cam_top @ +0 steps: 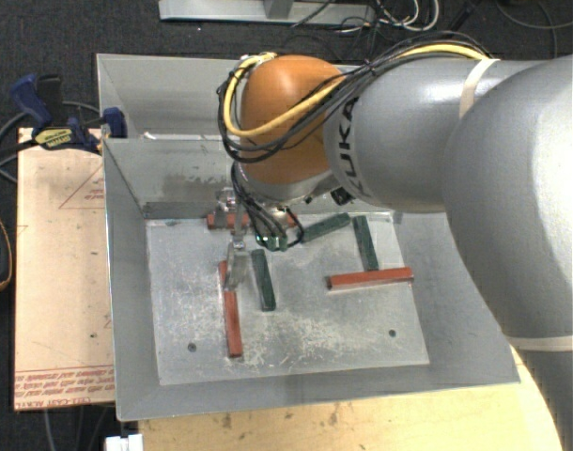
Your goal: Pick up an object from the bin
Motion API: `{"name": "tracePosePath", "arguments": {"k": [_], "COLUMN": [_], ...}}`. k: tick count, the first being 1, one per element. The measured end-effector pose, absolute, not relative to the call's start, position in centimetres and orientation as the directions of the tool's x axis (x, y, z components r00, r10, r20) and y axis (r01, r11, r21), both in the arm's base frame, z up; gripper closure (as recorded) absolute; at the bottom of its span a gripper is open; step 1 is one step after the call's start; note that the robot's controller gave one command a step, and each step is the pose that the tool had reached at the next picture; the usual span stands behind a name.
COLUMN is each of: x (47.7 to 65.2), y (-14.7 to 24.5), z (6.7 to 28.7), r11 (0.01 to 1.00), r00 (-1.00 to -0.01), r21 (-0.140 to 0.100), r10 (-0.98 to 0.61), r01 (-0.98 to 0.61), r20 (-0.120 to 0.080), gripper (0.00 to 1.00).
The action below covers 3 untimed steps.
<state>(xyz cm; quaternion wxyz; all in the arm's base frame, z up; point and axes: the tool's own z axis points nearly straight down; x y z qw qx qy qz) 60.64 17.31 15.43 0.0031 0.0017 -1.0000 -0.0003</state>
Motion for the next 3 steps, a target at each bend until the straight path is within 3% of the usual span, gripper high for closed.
{"name": "tracePosePath", "arguments": {"k": [1,2,3], "x": [55.4,59.1,63.7], "y": [10.6,3.5,10.0], "z": [7.0,7.0,7.1], "r11": [0.995,0.980,0.947], "r00": [-0.995,-0.980,-0.947], "r21": [-0.002,-0.003,0.002], "r10": [-0.100,-0.199,-0.321], "r01": [-0.100,-0.199,-0.321], "r20": [0.010,-0.005,-0.007], "gripper": [0.00,0.00,0.00]}}
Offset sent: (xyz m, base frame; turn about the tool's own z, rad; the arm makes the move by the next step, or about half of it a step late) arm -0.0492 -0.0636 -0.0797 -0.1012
